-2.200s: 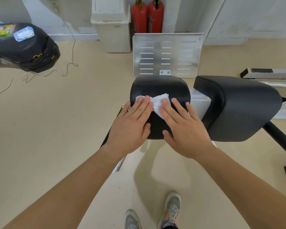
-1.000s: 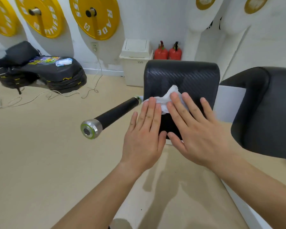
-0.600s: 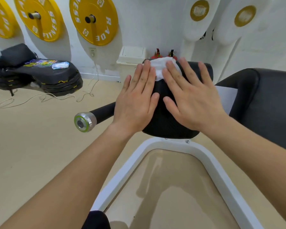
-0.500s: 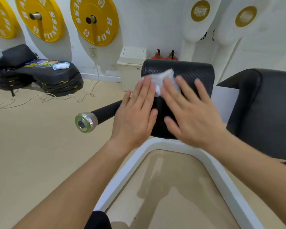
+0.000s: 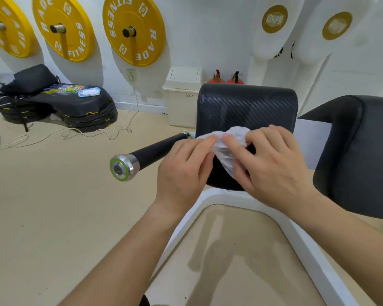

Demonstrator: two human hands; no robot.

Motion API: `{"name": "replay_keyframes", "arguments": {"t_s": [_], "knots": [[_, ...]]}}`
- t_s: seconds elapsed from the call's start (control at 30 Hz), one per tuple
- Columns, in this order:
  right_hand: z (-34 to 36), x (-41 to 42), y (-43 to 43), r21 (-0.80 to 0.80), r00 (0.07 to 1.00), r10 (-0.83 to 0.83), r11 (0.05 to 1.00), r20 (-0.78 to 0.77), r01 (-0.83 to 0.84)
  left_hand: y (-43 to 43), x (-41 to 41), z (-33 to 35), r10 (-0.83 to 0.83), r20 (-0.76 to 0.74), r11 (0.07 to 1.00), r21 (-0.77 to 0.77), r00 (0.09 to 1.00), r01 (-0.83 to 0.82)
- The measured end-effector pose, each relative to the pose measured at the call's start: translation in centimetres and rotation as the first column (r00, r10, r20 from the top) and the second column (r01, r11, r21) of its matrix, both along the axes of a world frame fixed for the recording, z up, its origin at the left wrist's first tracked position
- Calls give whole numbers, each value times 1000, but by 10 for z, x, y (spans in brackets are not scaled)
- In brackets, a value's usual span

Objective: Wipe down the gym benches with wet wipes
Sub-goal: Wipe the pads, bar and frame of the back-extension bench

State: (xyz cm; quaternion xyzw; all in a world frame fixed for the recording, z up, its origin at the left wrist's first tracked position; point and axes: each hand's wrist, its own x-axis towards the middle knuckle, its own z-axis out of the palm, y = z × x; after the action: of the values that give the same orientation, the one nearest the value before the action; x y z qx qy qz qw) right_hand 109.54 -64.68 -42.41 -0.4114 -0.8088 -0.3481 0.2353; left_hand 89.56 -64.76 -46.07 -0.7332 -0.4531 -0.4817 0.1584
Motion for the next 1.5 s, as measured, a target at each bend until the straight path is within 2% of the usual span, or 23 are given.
{"name": "replay_keyframes", "arguments": {"t_s": [0.17, 0.3, 0.43, 0.53, 0.7, 0.87, 0.97, 1.13, 1.2, 1.33, 1.5], "knots": [[-4, 0, 9, 96, 993, -7, 995, -119, 19, 14, 7, 2, 32, 58, 999, 27, 998, -34], [-10, -16, 16, 157, 980, 154, 978, -128, -134, 11, 13, -1, 38, 130, 999, 33, 991, -42], [-30, -17, 8, 147, 961, 269, 955, -70, -256, 1, 8, -21, 1, 126, 1000, 30, 992, -5], [-33, -14, 5, 165, 972, 235, 960, -31, -227, 3, 4, -26, -59, 132, 998, 10, 990, 58], [18, -15, 41, 200, 972, 210, 962, -104, -186, 35, 12, 21, -54, 239, 999, 7, 969, 54], [70, -16, 81, 123, 963, 95, 990, -254, -65, 72, 28, 83, 4, 354, 995, -92, 935, 31], [60, -15, 69, 101, 944, 77, 994, -320, -47, 65, 25, 78, -11, 306, 990, -128, 952, 53], [-2, -18, 20, 127, 969, 106, 989, -225, -78, 19, 11, 20, -39, 231, 991, -117, 972, 67], [-15, -16, 12, 134, 968, 97, 989, -232, -67, 16, 13, 14, -66, 182, 991, -99, 981, 86], [20, -11, 29, 132, 963, 66, 991, -262, -32, 40, 20, 46, -53, 150, 994, -88, 987, 67], [56, 15, 53, 81, 903, -26, 994, -428, 67, 65, 53, 86, -49, 131, 994, -87, 990, 60]]}}
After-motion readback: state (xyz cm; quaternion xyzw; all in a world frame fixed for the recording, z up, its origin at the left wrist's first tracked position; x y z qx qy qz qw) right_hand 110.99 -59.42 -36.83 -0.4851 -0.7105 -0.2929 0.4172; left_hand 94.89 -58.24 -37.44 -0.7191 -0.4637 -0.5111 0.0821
